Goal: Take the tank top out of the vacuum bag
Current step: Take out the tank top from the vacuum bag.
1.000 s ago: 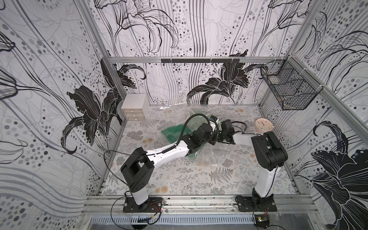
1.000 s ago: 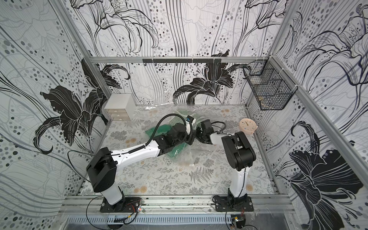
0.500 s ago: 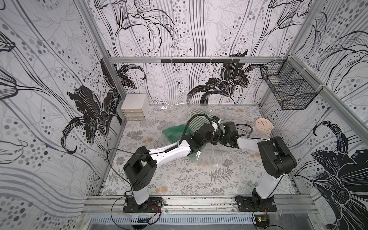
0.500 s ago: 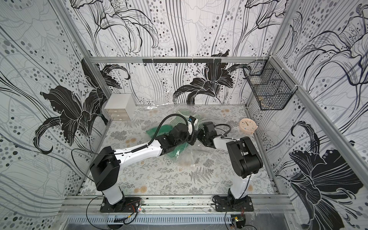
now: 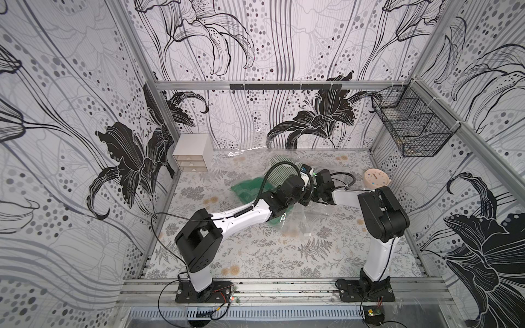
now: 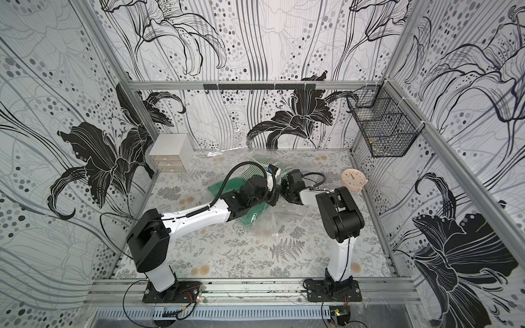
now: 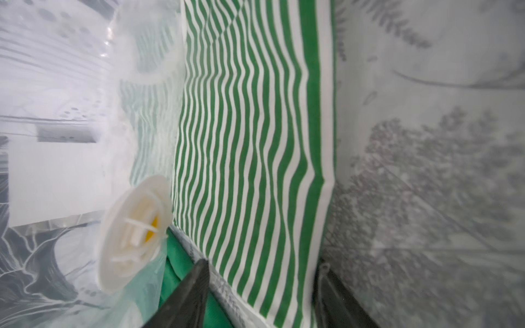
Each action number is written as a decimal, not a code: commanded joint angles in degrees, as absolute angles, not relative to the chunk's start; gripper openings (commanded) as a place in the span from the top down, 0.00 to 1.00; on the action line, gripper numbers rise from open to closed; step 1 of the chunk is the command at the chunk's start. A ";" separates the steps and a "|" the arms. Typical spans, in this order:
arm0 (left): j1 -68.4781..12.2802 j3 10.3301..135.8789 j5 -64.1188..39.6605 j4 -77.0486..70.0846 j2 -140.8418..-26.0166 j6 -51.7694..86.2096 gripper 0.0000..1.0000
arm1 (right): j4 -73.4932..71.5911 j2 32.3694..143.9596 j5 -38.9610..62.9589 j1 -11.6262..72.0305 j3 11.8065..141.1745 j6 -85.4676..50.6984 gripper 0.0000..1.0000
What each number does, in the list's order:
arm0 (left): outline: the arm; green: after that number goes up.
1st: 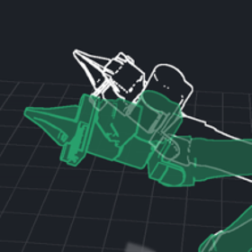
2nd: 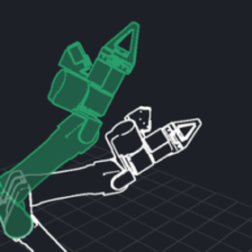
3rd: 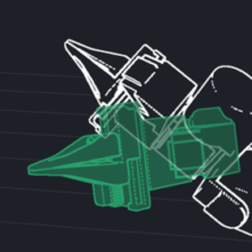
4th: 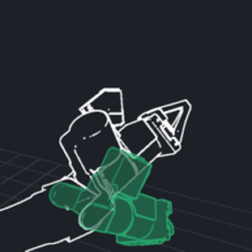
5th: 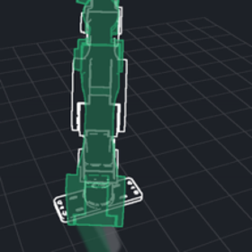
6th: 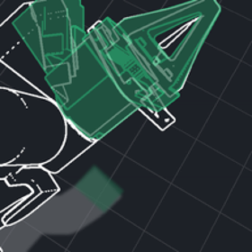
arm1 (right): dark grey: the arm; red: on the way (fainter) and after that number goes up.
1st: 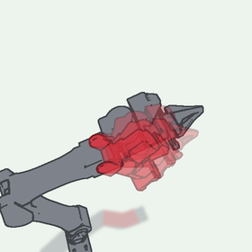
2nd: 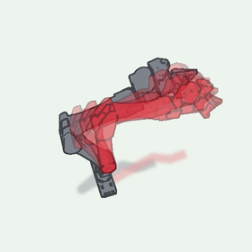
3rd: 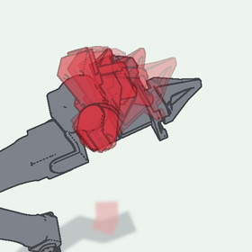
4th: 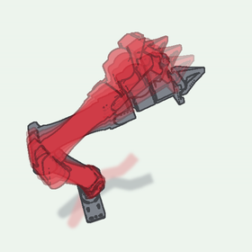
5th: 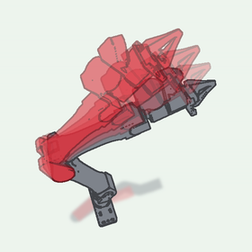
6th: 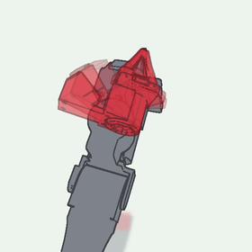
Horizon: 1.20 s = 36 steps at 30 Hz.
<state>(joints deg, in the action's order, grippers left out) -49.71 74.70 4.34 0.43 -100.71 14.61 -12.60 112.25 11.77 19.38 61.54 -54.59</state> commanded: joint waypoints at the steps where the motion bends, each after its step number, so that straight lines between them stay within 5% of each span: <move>1: -49.69 74.42 4.75 -2.11 -98.76 14.85 1.00 | -11.97 117.55 15.42 18.81 62.92 -55.51 0.48; 10: -49.74 75.75 4.51 -1.33 -99.89 14.41 1.00 | -7.99 118.68 18.38 18.37 66.28 -51.73 1.00; 36: -47.87 79.85 3.33 -0.26 -111.01 16.45 1.00 | 1.23 86.55 12.72 18.82 43.47 -45.25 1.00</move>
<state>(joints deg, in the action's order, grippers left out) -48.75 79.99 3.29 0.47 -110.00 15.77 -2.13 90.48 15.25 19.22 45.21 -46.33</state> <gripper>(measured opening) 0.047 0.061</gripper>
